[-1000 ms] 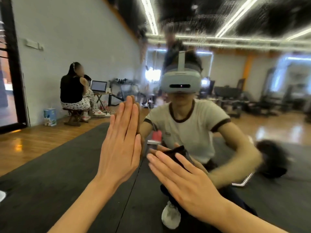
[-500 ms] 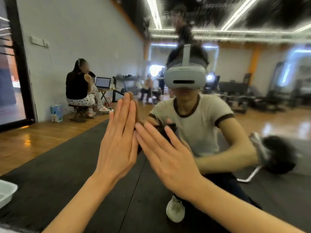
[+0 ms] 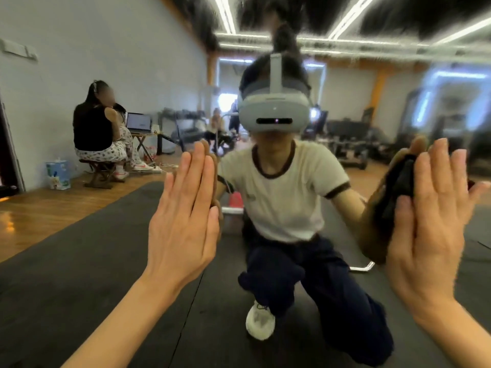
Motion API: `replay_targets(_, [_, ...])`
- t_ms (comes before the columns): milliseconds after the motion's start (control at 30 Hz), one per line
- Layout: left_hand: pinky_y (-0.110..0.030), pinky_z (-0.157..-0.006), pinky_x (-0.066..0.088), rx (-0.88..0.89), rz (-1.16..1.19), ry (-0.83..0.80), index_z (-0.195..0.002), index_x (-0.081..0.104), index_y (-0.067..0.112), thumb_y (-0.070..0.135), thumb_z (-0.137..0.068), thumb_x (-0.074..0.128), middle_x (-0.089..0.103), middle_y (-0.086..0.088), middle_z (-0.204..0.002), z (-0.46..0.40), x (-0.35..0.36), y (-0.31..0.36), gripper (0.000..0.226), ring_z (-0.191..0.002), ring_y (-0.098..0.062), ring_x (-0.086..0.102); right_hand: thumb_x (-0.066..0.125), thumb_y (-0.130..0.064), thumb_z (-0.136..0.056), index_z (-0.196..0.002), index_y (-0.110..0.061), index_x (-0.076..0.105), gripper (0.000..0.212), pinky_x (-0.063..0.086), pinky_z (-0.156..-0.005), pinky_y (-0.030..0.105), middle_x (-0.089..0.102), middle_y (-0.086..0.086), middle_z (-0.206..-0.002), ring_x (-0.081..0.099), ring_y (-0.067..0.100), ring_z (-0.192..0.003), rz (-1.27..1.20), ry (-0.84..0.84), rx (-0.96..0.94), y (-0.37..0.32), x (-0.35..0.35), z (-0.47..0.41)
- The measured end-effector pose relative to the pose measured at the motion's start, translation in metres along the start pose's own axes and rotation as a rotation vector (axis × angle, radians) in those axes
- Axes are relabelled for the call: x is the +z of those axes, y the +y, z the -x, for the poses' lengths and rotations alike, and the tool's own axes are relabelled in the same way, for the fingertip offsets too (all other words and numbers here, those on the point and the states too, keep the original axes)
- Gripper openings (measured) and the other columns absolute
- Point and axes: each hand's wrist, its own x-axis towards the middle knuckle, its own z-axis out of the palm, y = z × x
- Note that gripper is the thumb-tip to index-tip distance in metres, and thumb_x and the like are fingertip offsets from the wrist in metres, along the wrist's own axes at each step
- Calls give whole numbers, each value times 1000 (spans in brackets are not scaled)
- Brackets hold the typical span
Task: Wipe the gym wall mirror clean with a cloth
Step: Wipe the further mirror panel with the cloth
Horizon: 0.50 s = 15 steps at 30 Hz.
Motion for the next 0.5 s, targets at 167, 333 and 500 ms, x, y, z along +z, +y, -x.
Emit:
replay_targets(167, [-34, -127, -2, 8, -8, -4, -158, 10, -1, 19, -101, 32, -2, -4, -165, 0, 1, -1, 64, -156, -17, -5, 40, -9, -101, -154, -1, 23, 57, -4, -125, 47, 20, 13, -163, 9, 24, -153, -7, -28, -188, -115, 54, 20])
replay_targets(333, [-33, -126, -2, 4, -15, 10, -156, 15, -4, 21, -102, 31, 5, -6, -165, 0, 1, -1, 62, -155, -14, -6, 30, -7, -105, -157, -7, 19, 53, 1, -126, 44, 15, 5, -164, 9, 21, -154, 45, -103, -411, -113, 60, 33])
replay_targets(500, [-34, -127, -3, -24, 2, 0, -156, 14, -5, 20, -101, 30, 12, -22, -163, 1, 1, 2, 62, -155, -13, -8, 35, -11, -106, -152, -1, 27, 48, -2, -125, 45, 23, 7, -161, 5, 18, -155, 98, -52, -81, -10, 6, 59])
